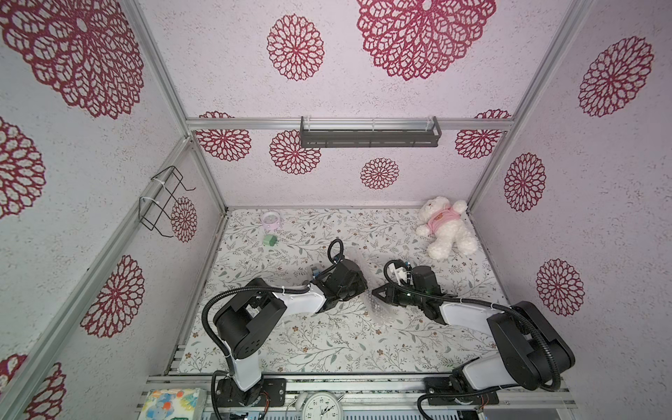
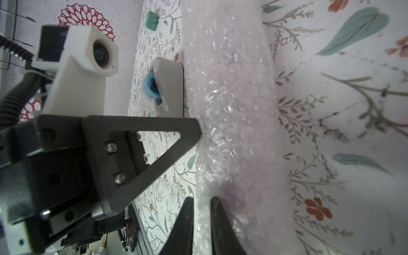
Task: Wrap wine bottles in bubble wrap
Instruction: Stick the tape on the bubble wrap.
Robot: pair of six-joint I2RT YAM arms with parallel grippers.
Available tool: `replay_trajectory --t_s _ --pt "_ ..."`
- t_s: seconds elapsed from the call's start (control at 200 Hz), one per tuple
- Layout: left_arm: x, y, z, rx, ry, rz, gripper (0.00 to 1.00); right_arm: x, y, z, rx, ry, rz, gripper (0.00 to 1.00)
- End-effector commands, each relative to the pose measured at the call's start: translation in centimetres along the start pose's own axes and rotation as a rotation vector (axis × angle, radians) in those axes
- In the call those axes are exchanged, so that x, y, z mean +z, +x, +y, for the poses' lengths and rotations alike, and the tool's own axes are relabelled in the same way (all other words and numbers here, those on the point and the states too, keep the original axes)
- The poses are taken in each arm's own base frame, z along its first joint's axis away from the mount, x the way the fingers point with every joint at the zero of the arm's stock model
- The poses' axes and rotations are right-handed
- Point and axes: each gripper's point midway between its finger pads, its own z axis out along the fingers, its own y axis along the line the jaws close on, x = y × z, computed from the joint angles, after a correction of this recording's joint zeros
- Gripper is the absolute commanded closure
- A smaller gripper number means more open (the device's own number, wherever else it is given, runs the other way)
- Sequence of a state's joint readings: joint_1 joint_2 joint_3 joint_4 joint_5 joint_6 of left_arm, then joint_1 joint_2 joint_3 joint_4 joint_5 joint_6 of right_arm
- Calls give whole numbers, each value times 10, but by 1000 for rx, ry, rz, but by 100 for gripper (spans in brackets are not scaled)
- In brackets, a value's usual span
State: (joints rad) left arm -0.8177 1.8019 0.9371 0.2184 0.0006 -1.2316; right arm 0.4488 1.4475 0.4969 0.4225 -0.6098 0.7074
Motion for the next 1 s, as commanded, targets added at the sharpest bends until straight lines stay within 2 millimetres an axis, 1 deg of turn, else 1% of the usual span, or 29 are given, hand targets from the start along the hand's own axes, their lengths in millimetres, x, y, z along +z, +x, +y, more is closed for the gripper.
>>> replay_trajectory --t_s 0.0,0.135,0.355,0.56,0.731,0.836,0.996 --pt "-11 -10 -16 -18 54 -55 100 3 7 -13 12 46 14 83" --pt "-16 -14 -22 -26 83 -73 100 3 11 -21 21 81 24 84" --pt "-20 -12 -12 -45 72 -85 100 5 14 -26 25 94 34 85" --pt "-26 -13 -12 -55 77 -97 100 6 15 -30 34 105 36 85" --pt "-29 -15 -20 -42 85 -94 100 7 16 -36 48 133 39 81" --pt "-30 -16 -22 -38 88 -98 100 8 19 -41 55 147 44 81" --pt "-36 -21 -32 -19 102 -106 100 9 22 -47 67 172 52 82"
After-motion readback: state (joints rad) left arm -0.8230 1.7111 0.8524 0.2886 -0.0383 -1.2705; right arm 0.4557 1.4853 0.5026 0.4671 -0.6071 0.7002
